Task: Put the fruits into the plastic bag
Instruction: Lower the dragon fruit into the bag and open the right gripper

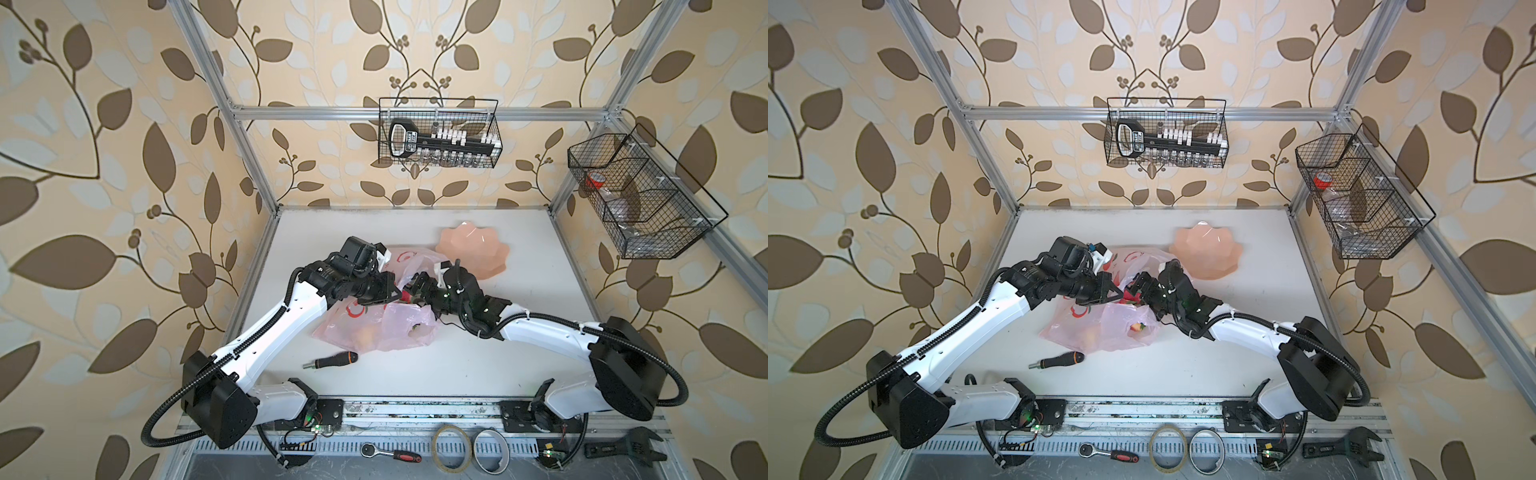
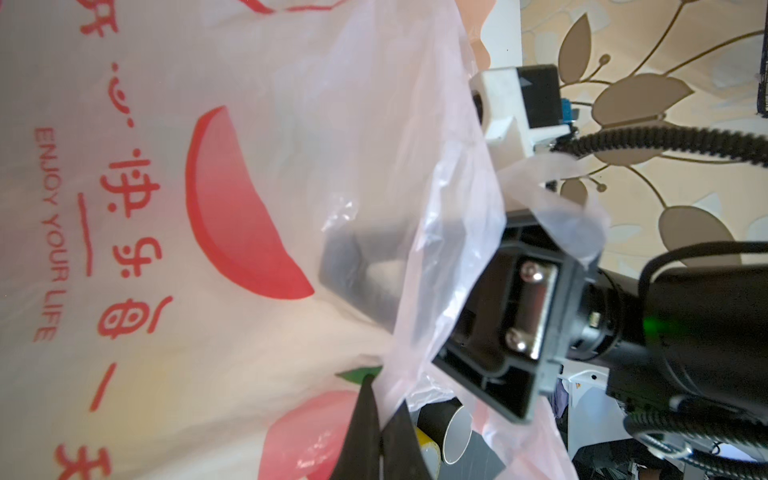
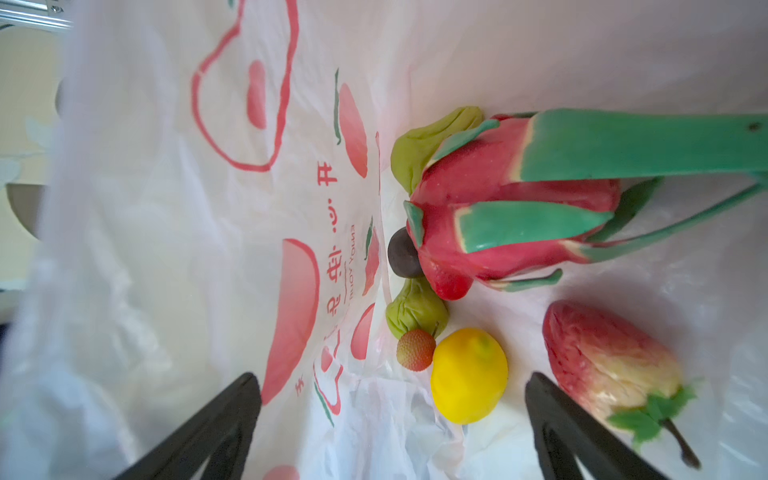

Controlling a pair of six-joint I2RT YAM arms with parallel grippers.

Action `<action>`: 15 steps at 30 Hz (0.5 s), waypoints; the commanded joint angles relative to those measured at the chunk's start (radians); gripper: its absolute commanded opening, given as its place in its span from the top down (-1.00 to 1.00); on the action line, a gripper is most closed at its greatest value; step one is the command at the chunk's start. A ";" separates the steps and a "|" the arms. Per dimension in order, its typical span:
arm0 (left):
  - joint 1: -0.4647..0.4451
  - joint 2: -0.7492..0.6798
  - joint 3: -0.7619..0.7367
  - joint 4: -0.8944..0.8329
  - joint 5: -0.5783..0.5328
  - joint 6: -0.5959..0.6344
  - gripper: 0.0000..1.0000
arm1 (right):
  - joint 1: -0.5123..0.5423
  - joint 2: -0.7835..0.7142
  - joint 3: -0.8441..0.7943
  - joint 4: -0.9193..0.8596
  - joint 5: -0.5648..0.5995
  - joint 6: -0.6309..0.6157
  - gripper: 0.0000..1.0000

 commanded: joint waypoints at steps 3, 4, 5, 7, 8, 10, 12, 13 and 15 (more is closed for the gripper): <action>-0.006 -0.016 0.030 -0.004 -0.005 0.028 1.00 | 0.000 -0.082 -0.044 -0.152 0.030 -0.025 -1.00; -0.007 -0.016 0.030 -0.004 -0.002 0.030 1.00 | -0.001 -0.103 -0.057 -0.168 0.038 -0.025 -1.00; -0.007 -0.016 0.029 -0.004 -0.002 0.032 1.00 | -0.002 -0.121 -0.070 -0.174 0.045 -0.023 -1.00; -0.006 -0.015 0.034 -0.010 -0.002 0.038 1.00 | -0.007 -0.165 -0.095 -0.191 0.060 -0.025 -1.00; -0.006 -0.016 0.034 -0.010 -0.004 0.040 1.00 | -0.011 -0.184 -0.103 -0.201 0.063 -0.029 -1.00; -0.006 -0.018 0.040 -0.010 0.000 0.047 1.00 | -0.020 -0.226 -0.113 -0.242 0.066 -0.050 -1.00; -0.006 -0.018 0.046 -0.008 0.006 0.054 1.00 | -0.032 -0.268 -0.117 -0.294 0.071 -0.080 -1.00; -0.006 -0.018 0.049 -0.007 0.010 0.059 1.00 | -0.039 -0.291 -0.117 -0.323 0.074 -0.104 -1.00; -0.006 -0.016 0.058 -0.007 0.017 0.066 1.00 | -0.060 -0.337 -0.112 -0.383 0.073 -0.164 -1.00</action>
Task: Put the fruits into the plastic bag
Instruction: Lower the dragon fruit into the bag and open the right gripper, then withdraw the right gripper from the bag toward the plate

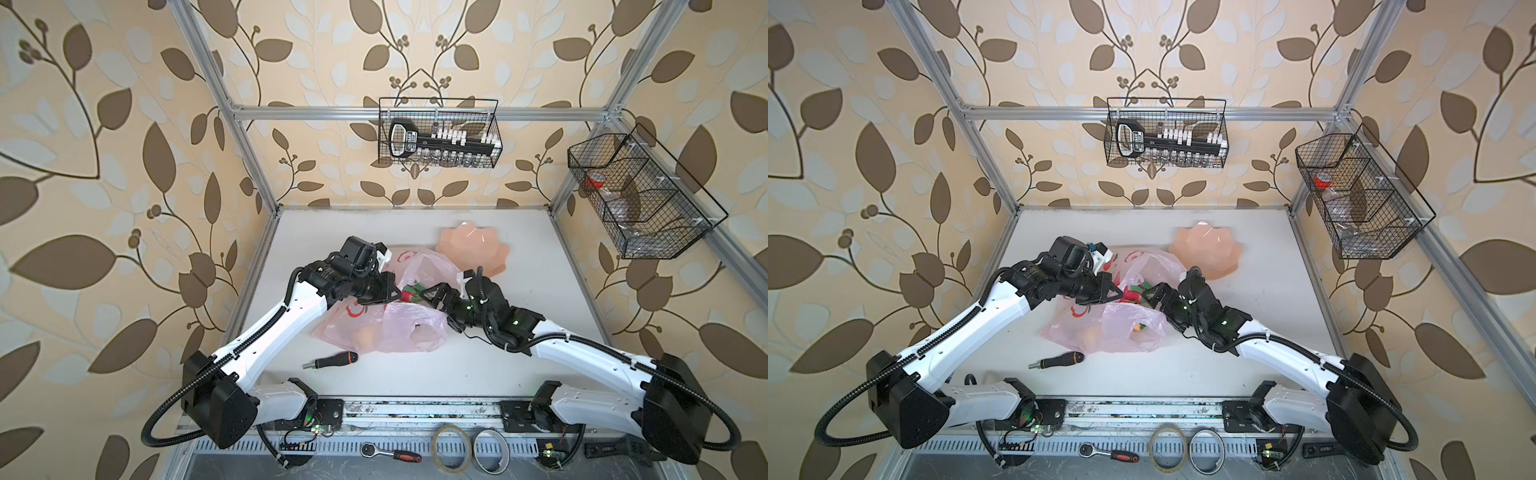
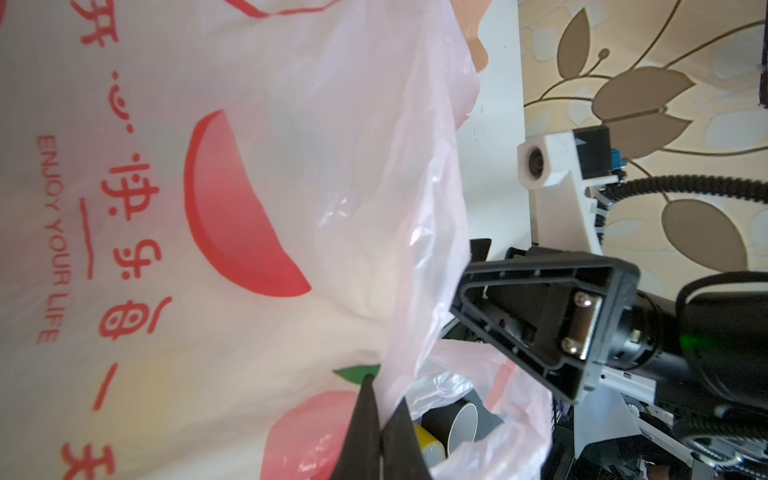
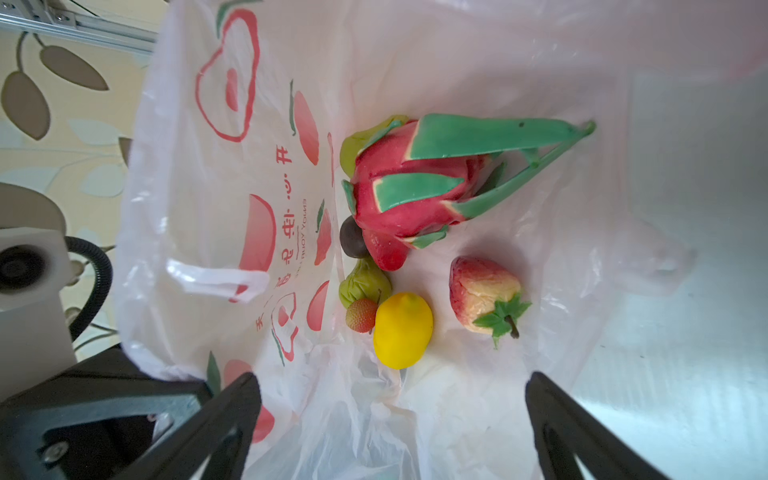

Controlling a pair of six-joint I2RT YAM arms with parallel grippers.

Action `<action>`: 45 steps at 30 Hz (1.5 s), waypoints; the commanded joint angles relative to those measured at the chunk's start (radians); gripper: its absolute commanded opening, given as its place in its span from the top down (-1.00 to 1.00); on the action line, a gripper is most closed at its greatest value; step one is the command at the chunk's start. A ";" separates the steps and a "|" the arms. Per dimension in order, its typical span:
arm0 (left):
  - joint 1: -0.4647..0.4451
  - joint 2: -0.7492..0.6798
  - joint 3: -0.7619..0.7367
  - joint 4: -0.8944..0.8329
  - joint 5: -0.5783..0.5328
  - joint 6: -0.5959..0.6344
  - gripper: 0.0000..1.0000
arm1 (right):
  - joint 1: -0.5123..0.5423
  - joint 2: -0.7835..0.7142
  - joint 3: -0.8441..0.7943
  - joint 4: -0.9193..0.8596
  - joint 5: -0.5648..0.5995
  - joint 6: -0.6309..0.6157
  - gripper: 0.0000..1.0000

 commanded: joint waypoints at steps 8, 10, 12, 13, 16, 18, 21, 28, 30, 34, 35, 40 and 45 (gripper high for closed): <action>-0.006 -0.015 0.065 -0.003 0.036 0.051 1.00 | -0.210 -0.220 0.074 -0.383 -0.067 -0.445 -1.00; -0.006 -0.013 0.062 -0.005 0.038 0.052 1.00 | -0.275 -0.204 0.123 -0.463 -0.093 -0.589 -1.00; -0.006 -0.013 0.059 -0.002 0.042 0.052 1.00 | -0.326 -0.161 0.172 -0.525 -0.094 -0.739 -1.00; -0.007 -0.013 0.059 0.000 0.045 0.051 1.00 | -0.334 -0.142 0.191 -0.532 -0.085 -0.796 -0.99; -0.006 -0.015 0.062 -0.002 0.047 0.052 1.00 | -0.337 -0.081 0.226 -0.505 -0.072 -0.955 -0.99; -0.006 -0.016 0.062 -0.002 0.047 0.052 1.00 | -0.336 -0.037 0.233 -0.461 -0.103 -1.030 -0.98; -0.008 -0.015 0.063 -0.005 0.050 0.050 1.00 | -0.318 0.035 0.253 -0.420 -0.141 -1.134 -0.95; -0.007 -0.019 0.071 -0.015 0.044 0.053 1.00 | -0.284 0.204 0.321 -0.385 0.005 -1.229 -0.91; -0.007 -0.019 0.068 -0.015 0.042 0.053 1.00 | -0.281 0.236 0.334 -0.361 0.026 -1.247 -0.91; -0.008 -0.021 0.067 -0.020 0.042 0.052 1.00 | -0.281 0.308 0.381 -0.355 0.078 -1.280 -0.89; -0.008 -0.021 0.067 -0.022 0.041 0.053 1.00 | -0.281 0.324 0.391 -0.354 0.086 -1.288 -0.89; -0.008 -0.021 0.068 -0.024 0.041 0.054 1.00 | -0.284 0.406 0.446 -0.351 0.067 -1.310 -0.64; -0.008 -0.024 0.084 -0.039 0.032 0.060 1.00 | -0.284 0.427 0.459 -0.362 0.057 -1.308 0.04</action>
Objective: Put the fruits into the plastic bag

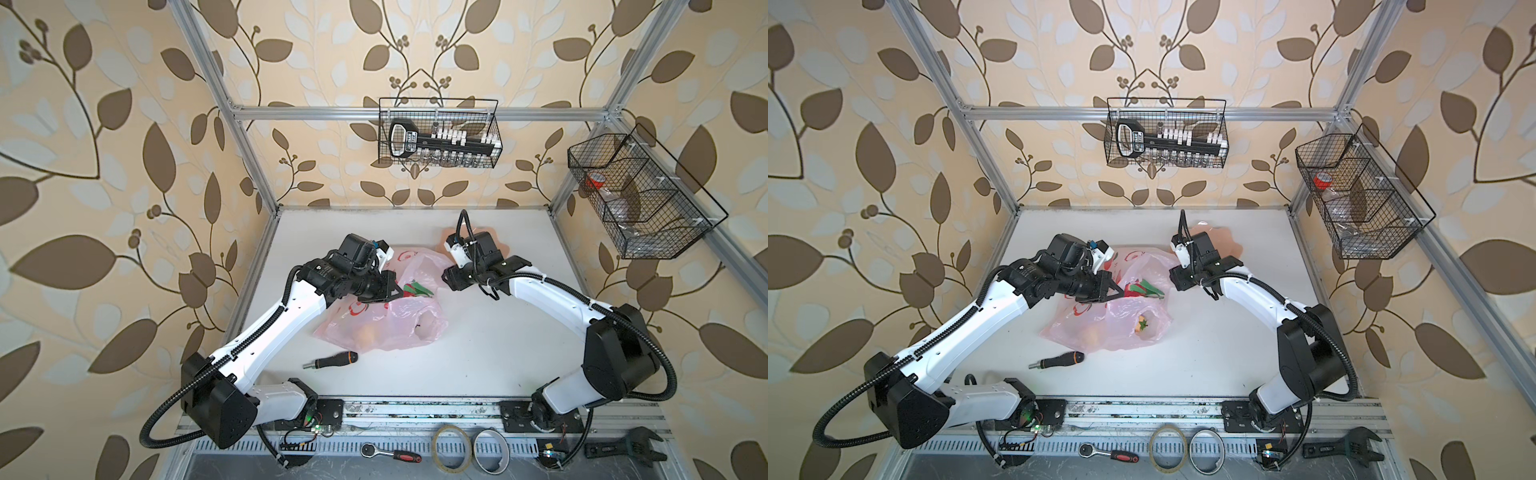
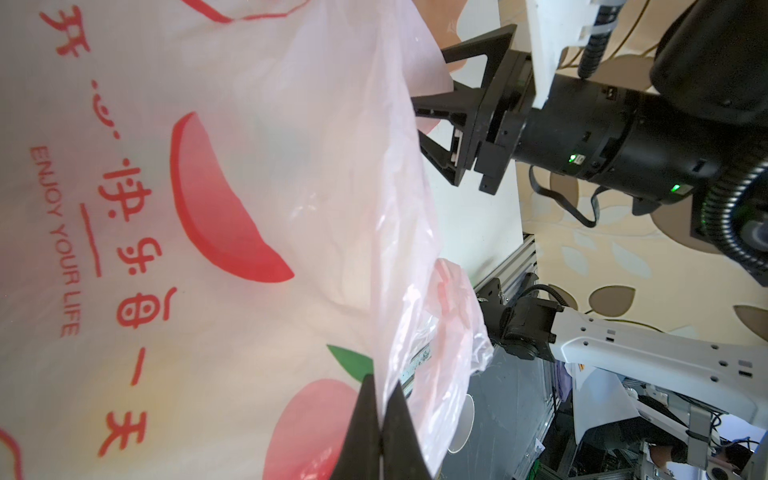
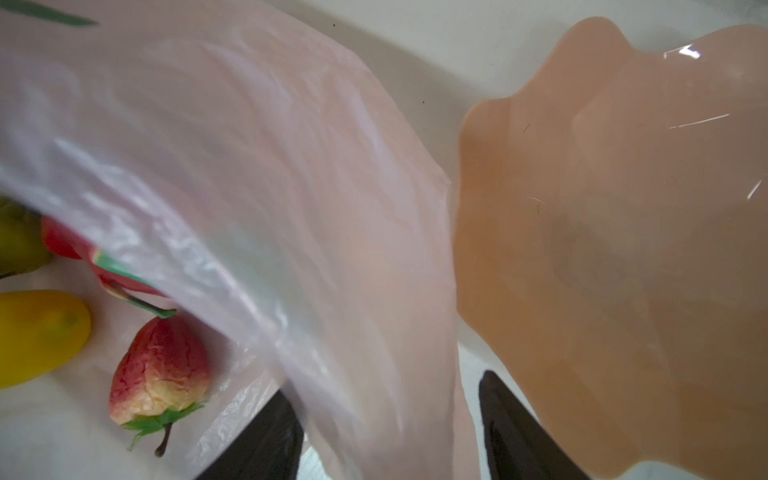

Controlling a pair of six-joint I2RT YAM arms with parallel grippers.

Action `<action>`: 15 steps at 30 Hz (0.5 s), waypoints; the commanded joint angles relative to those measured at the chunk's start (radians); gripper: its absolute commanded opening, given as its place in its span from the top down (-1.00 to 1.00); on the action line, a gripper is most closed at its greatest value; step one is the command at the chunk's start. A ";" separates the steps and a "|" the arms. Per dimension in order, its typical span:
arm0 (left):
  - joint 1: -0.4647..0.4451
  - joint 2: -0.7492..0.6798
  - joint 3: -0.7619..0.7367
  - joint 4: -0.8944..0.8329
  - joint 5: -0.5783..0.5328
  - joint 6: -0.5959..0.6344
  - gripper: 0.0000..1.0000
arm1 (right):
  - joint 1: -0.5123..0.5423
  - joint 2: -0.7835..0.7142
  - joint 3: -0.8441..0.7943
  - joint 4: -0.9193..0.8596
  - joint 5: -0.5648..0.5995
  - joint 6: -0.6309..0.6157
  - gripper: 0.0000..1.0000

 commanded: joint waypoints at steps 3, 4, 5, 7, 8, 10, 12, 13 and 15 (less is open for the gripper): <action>-0.007 -0.017 0.091 -0.030 0.032 0.039 0.84 | 0.000 0.003 0.033 -0.027 -0.001 -0.032 0.66; -0.007 -0.012 0.113 -0.045 0.036 0.048 0.71 | 0.000 0.002 0.032 -0.030 -0.006 -0.033 0.84; -0.007 -0.006 0.137 -0.062 0.036 0.060 0.54 | 0.000 -0.001 0.033 -0.031 -0.011 -0.034 0.94; -0.006 0.003 0.191 -0.098 0.027 0.093 0.12 | 0.001 -0.007 0.032 -0.030 -0.019 -0.032 1.00; -0.006 0.007 0.216 -0.111 0.022 0.108 -0.03 | 0.001 -0.009 0.031 -0.028 -0.021 -0.030 1.00; -0.007 0.015 0.273 -0.140 0.004 0.144 -0.28 | 0.000 -0.012 0.034 -0.026 -0.024 -0.029 1.00; -0.007 0.030 0.340 -0.176 -0.005 0.190 -0.46 | -0.001 -0.014 0.035 -0.028 -0.024 -0.028 1.00; -0.006 0.043 0.384 -0.202 -0.007 0.215 -0.53 | -0.001 -0.015 0.035 -0.028 -0.026 -0.029 1.00; -0.007 0.074 0.464 -0.249 0.012 0.265 -0.59 | -0.004 -0.016 0.035 -0.028 -0.027 -0.029 1.00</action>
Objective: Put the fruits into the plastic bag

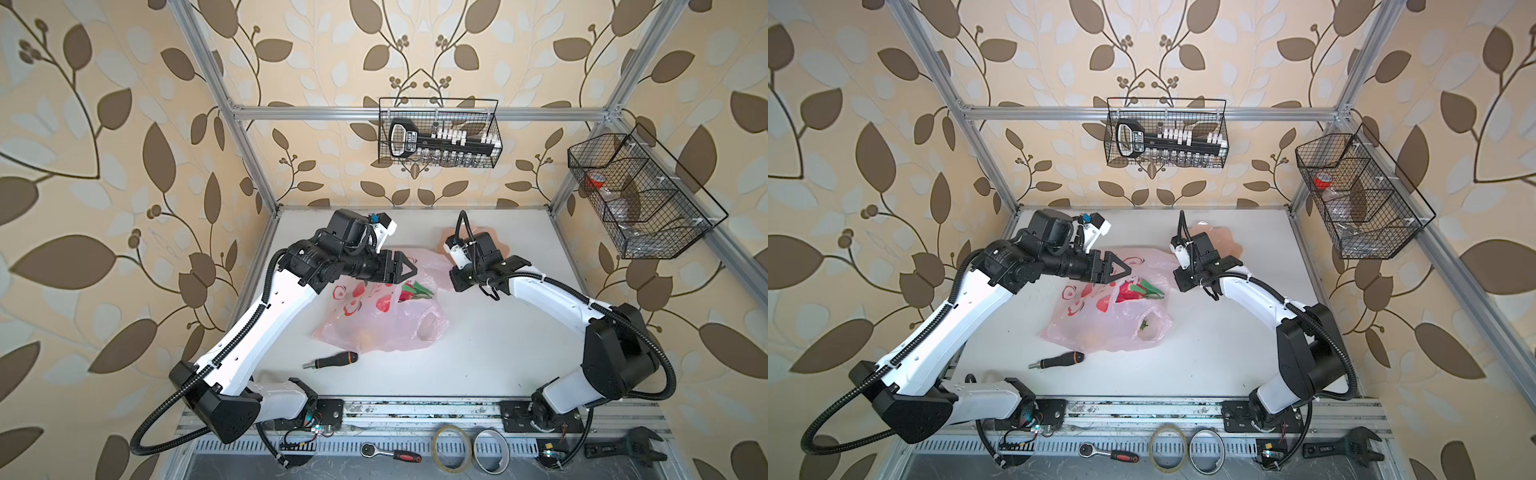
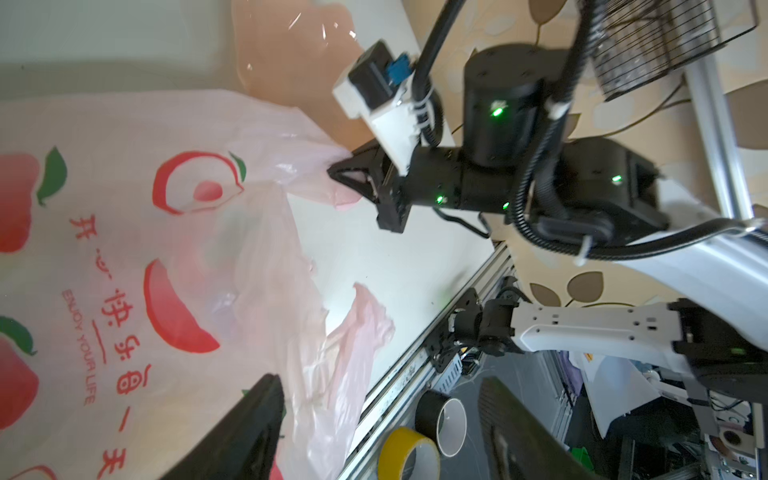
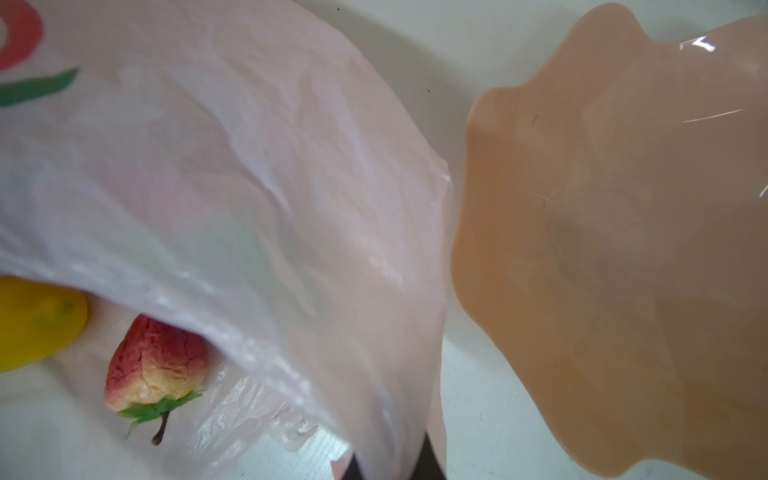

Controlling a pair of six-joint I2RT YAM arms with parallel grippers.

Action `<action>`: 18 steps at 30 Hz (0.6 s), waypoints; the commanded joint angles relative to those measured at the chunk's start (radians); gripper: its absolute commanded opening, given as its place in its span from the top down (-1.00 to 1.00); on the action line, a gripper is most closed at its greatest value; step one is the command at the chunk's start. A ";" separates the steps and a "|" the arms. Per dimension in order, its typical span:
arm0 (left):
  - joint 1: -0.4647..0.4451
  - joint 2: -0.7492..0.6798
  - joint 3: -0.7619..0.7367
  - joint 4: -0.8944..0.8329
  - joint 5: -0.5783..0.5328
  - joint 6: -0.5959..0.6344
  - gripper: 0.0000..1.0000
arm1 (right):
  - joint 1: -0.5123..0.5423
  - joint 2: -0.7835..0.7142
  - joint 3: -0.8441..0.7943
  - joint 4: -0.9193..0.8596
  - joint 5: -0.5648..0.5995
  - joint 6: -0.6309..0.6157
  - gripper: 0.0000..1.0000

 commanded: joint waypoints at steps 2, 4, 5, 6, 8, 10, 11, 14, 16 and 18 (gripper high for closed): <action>-0.011 0.060 0.164 -0.125 0.049 0.154 -0.62 | -0.004 -0.016 0.034 -0.014 -0.019 -0.021 1.00; -0.037 0.098 0.221 -0.174 0.065 0.218 -0.62 | -0.008 -0.009 0.038 -0.018 -0.014 -0.014 1.00; -0.061 0.119 0.245 -0.202 0.051 0.257 -0.62 | -0.010 -0.006 0.039 -0.018 -0.017 -0.012 1.00; -0.100 0.157 0.275 -0.244 0.012 0.303 -0.62 | -0.010 -0.004 0.037 -0.019 -0.019 -0.012 1.00; -0.179 0.214 0.332 -0.315 -0.067 0.375 -0.62 | -0.009 0.001 0.037 -0.019 -0.023 -0.013 1.00; -0.244 0.255 0.359 -0.356 -0.124 0.421 -0.62 | -0.010 0.003 0.038 -0.020 -0.024 -0.016 1.00; -0.267 0.270 0.363 -0.365 -0.144 0.436 -0.62 | -0.010 0.005 0.039 -0.019 -0.025 -0.017 1.00; -0.329 0.319 0.370 -0.392 -0.194 0.475 -0.63 | -0.012 0.008 0.043 -0.020 -0.030 -0.018 1.00; -0.360 0.355 0.372 -0.412 -0.243 0.495 -0.63 | -0.013 0.009 0.043 -0.021 -0.033 -0.021 1.00; -0.383 0.394 0.382 -0.439 -0.296 0.516 -0.63 | -0.014 0.011 0.045 -0.021 -0.036 -0.024 1.00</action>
